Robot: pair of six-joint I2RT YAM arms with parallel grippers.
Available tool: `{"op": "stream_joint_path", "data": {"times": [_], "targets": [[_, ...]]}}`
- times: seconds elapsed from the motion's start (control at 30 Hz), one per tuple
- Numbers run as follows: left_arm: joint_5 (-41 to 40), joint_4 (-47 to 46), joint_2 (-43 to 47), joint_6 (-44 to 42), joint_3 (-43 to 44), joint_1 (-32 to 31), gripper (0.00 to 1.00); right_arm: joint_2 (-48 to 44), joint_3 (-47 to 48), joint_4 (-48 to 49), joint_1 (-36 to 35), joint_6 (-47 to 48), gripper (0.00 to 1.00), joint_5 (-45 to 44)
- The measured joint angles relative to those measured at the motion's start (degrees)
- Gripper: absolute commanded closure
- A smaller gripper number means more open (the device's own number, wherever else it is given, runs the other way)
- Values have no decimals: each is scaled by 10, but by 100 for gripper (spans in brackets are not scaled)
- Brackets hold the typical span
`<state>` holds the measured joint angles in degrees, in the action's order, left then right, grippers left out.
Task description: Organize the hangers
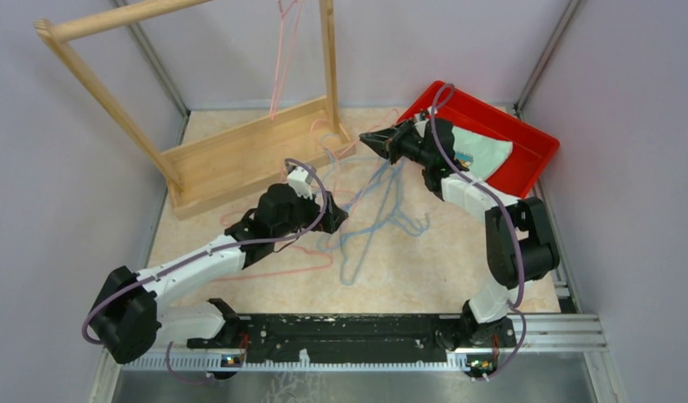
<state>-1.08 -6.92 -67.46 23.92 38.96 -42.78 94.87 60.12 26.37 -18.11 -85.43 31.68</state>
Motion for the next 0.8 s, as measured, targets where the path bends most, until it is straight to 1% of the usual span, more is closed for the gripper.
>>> {"op": "stream_joint_path", "data": {"times": [0.07,0.1,0.13,0.17,0.23,0.27,0.3,0.33,0.5,0.53,0.57,0.63,0.73,0.77,0.8], "targets": [[0,-10,-8,-2,-8,-2,1,-1,0,17,0,-23,100,4],[0,-14,-11,-3,-12,-3,4,-1,0,21,0,-34,100,7],[0,-18,-15,-3,-14,-3,8,-1,0,21,0,-43,100,10],[0,-21,-17,-4,-15,-3,16,-1,0,22,0,-50,100,13],[4,-28,-21,-3,-15,-4,52,-1,0,24,0,-63,100,20],[8,-32,-24,-3,-15,-5,76,-1,-1,26,0,-68,100,23],[16,-35,-27,-4,-14,-5,96,-2,-2,28,0,-73,100,25],[22,-35,-31,-1,-11,-6,100,-2,-2,28,0,-76,100,27],[57,-13,-53,-8,17,-11,100,-4,-11,22,5,-80,100,27],[58,-3,-52,-6,20,-12,100,-6,-12,11,7,-77,92,30],[57,8,-49,-5,20,-12,100,-8,-12,-1,9,-73,82,33],[41,40,-37,1,20,-13,100,-16,-12,-36,12,-57,65,44],[-20,110,0,20,19,-13,100,-46,-12,-120,17,-4,44,73],[-39,130,14,27,19,-12,100,-59,-11,-151,17,18,41,80],[-66,156,35,37,18,-12,100,-73,-9,-186,18,46,40,86]]}}
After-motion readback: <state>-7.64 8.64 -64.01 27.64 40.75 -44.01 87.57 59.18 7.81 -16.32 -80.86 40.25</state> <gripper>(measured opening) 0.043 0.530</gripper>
